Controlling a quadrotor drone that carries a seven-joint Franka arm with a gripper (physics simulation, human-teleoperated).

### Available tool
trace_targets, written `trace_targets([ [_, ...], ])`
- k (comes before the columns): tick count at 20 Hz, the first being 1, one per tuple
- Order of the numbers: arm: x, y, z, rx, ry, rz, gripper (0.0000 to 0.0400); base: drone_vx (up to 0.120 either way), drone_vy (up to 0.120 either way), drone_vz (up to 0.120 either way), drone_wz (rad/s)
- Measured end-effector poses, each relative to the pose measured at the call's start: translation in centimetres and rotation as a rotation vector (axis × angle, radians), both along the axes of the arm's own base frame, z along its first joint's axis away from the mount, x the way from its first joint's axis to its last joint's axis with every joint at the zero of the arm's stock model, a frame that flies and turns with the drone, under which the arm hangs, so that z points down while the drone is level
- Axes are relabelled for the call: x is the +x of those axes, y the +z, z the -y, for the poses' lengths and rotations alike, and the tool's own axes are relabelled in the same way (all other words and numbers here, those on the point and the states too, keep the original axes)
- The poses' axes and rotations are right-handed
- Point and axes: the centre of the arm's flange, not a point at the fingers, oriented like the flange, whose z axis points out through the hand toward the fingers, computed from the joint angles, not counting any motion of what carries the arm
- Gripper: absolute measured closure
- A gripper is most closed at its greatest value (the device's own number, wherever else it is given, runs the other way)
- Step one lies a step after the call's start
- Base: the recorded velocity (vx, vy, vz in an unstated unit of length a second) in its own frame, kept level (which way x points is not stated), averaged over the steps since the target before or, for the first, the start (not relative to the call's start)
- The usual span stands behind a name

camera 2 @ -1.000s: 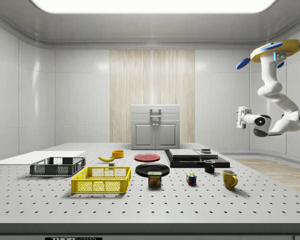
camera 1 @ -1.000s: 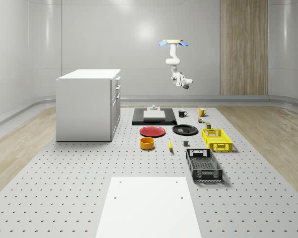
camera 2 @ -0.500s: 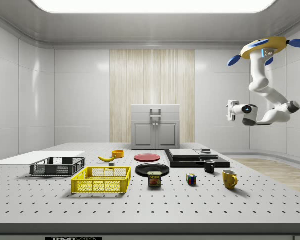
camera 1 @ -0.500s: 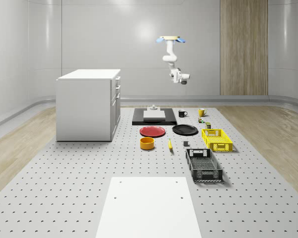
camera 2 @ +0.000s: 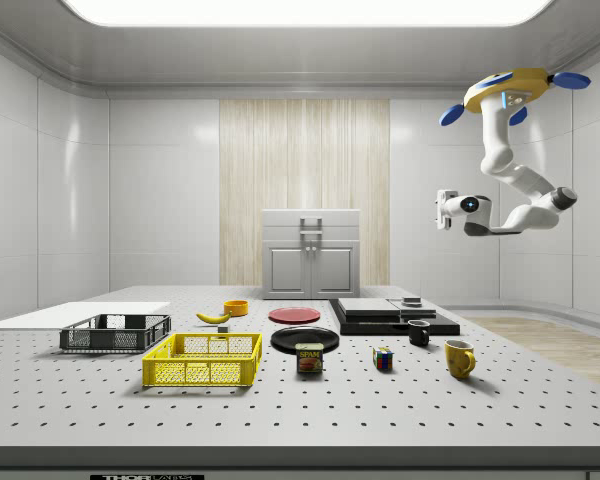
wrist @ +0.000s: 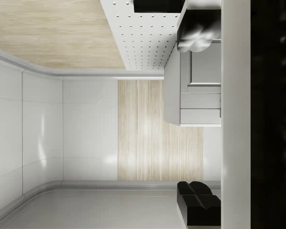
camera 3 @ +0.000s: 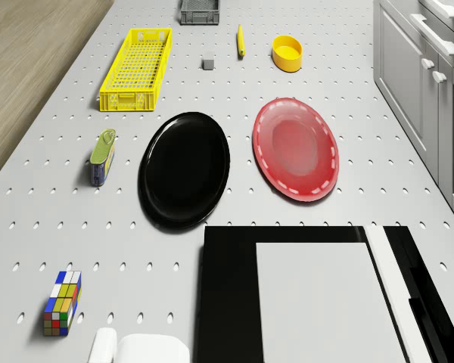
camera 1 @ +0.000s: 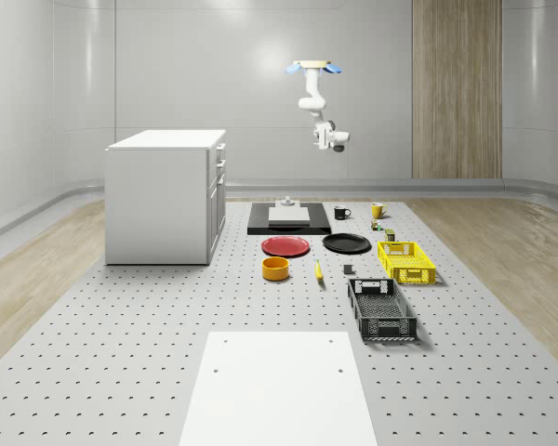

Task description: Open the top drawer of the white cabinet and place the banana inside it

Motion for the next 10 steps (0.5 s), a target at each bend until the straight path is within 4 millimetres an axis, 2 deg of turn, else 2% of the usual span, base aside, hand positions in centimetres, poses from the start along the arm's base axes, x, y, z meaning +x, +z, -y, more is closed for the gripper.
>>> trace_targets([
  [10,0.00,-0.03,0.00,0.003,0.000,0.000,0.0000,0.120,-0.120,0.120,0.000],
])
